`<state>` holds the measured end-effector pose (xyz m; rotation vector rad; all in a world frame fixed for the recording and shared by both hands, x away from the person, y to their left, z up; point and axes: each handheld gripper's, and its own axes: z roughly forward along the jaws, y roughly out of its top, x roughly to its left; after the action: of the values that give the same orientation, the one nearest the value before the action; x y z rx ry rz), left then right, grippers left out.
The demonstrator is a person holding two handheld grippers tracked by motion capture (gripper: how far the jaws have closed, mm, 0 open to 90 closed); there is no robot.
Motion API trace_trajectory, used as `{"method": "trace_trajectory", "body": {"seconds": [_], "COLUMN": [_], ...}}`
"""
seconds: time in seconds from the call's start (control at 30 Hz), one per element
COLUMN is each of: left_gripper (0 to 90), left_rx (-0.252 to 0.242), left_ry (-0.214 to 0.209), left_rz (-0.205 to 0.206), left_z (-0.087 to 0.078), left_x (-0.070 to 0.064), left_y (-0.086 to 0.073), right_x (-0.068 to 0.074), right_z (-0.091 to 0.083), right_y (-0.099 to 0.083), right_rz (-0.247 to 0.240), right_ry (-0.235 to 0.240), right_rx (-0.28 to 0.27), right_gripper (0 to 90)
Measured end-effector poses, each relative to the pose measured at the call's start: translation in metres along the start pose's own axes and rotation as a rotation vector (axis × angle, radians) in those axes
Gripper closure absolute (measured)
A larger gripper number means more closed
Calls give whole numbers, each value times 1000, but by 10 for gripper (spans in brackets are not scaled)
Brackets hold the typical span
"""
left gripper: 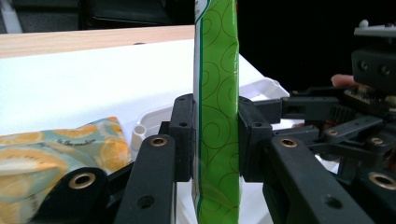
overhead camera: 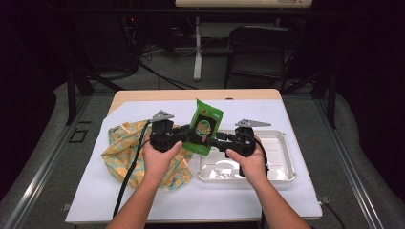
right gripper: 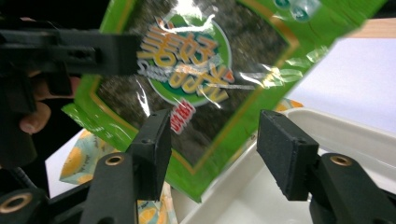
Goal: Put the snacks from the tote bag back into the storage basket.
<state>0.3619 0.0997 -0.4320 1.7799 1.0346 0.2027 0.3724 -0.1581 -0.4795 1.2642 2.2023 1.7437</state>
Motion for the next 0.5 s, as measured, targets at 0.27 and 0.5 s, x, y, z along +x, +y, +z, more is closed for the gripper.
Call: {"method": "trace_trajectory", "body": {"seconds": [0.27, 0.5], "left_gripper": [721, 720], "left_rx": [-10, -15], "left_ry": [-24, -62], "left_rz": [-5, -11], "left_z": [1, 5], "left_x": [-3, -6], "left_y": [0, 1], "right_x": [-11, -14], "right_z": [-6, -6], "right_y": [1, 1], "right_rz": [31, 42], "right_ry": [-25, -6], "right_rx": [-12, 0], "right_gripper": [436, 428]}}
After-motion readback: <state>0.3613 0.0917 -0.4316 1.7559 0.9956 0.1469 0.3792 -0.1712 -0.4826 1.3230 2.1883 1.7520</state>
